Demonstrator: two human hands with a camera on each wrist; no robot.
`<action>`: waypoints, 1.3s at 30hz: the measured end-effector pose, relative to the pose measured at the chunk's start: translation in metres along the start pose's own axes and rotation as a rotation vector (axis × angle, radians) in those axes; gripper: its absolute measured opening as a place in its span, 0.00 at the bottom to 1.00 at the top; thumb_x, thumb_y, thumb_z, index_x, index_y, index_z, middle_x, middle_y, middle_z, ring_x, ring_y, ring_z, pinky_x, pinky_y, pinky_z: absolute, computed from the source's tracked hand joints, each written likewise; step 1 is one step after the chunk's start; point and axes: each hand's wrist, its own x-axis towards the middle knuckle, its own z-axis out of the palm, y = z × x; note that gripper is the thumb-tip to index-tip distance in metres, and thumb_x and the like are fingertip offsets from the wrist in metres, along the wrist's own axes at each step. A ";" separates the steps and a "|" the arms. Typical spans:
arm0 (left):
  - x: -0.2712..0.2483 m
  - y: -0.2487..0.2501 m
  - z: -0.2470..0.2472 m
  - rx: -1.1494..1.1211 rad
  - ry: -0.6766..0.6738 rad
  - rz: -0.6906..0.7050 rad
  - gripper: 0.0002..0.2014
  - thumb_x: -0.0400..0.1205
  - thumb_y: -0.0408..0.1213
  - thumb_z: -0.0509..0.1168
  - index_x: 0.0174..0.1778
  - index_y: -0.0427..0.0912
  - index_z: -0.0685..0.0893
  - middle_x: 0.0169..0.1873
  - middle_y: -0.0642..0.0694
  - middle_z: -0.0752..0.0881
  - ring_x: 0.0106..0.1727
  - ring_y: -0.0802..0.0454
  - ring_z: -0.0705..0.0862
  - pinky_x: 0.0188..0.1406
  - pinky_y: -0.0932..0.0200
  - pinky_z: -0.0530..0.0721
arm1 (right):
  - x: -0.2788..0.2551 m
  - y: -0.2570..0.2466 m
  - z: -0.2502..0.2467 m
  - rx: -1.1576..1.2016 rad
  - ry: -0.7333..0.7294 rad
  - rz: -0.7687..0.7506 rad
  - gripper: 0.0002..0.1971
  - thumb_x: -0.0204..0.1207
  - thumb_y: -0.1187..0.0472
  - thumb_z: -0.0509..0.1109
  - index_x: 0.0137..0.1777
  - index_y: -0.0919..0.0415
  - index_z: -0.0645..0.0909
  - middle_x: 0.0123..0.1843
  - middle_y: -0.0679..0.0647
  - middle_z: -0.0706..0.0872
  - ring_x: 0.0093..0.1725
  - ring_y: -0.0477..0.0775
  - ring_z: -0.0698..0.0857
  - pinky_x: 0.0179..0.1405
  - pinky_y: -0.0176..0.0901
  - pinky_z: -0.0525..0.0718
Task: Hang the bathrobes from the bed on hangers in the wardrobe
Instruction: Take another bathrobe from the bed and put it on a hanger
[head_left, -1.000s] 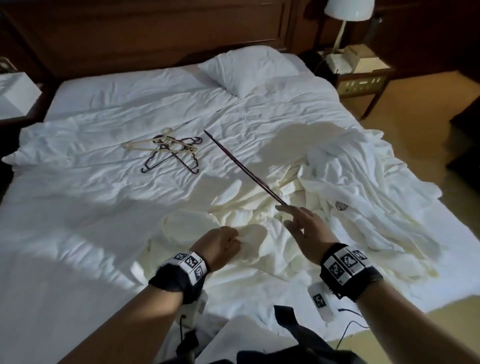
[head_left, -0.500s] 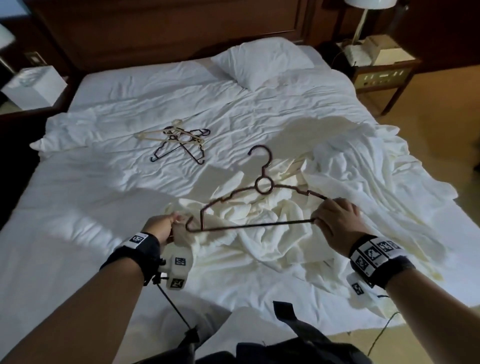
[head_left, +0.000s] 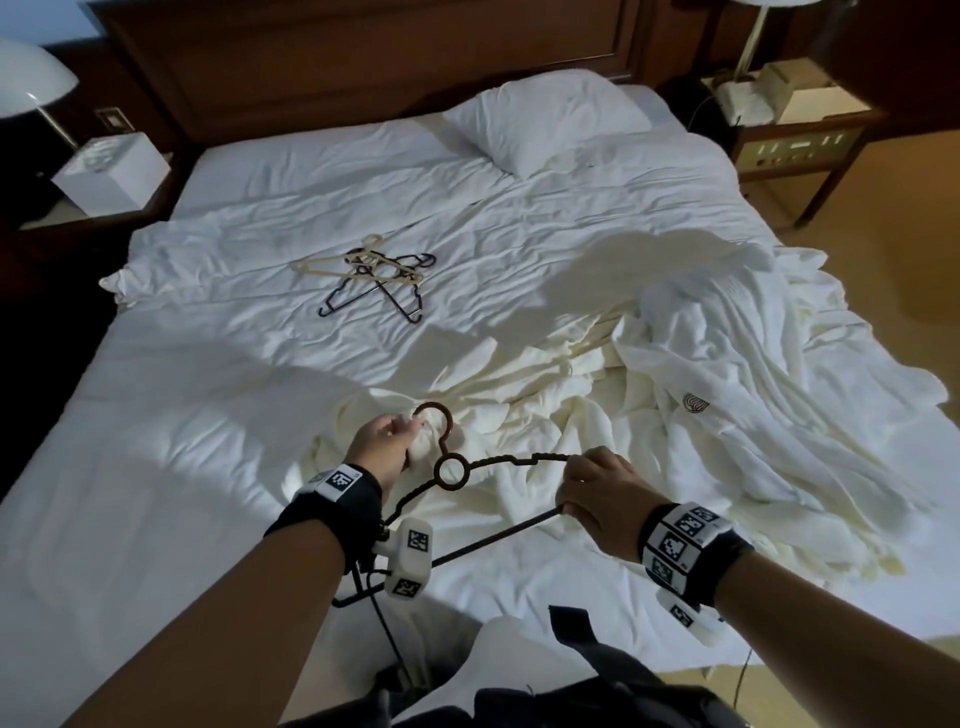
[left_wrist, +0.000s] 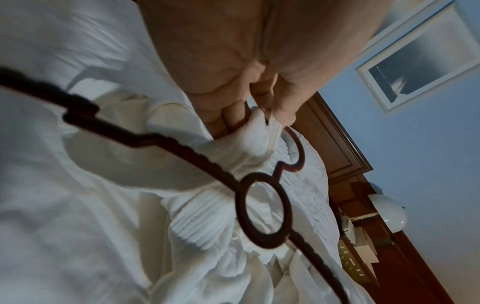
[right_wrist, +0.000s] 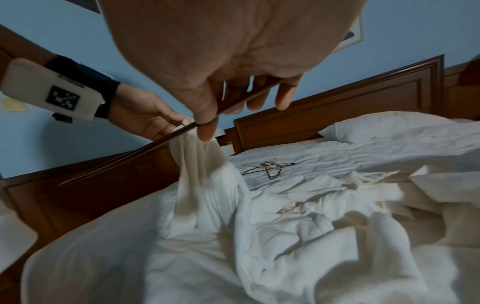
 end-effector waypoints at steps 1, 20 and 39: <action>-0.004 0.003 0.003 -0.012 -0.005 0.017 0.20 0.63 0.58 0.73 0.46 0.51 0.89 0.48 0.44 0.92 0.55 0.39 0.88 0.64 0.32 0.82 | 0.000 -0.001 0.002 -0.003 -0.022 -0.003 0.05 0.75 0.55 0.68 0.45 0.43 0.84 0.48 0.41 0.78 0.53 0.54 0.78 0.58 0.44 0.78; -0.094 -0.012 0.035 0.956 -0.422 0.223 0.15 0.82 0.42 0.67 0.62 0.52 0.73 0.46 0.56 0.81 0.49 0.54 0.80 0.47 0.61 0.74 | 0.000 0.009 0.037 -0.142 -0.089 0.064 0.10 0.68 0.61 0.76 0.40 0.45 0.81 0.45 0.44 0.77 0.49 0.54 0.81 0.63 0.45 0.78; -0.100 0.008 0.004 1.075 -0.485 0.311 0.24 0.76 0.37 0.72 0.67 0.51 0.74 0.49 0.53 0.83 0.47 0.54 0.82 0.46 0.65 0.73 | 0.070 -0.072 0.041 0.455 -0.390 0.207 0.16 0.80 0.54 0.66 0.67 0.53 0.76 0.62 0.54 0.81 0.61 0.58 0.80 0.61 0.51 0.78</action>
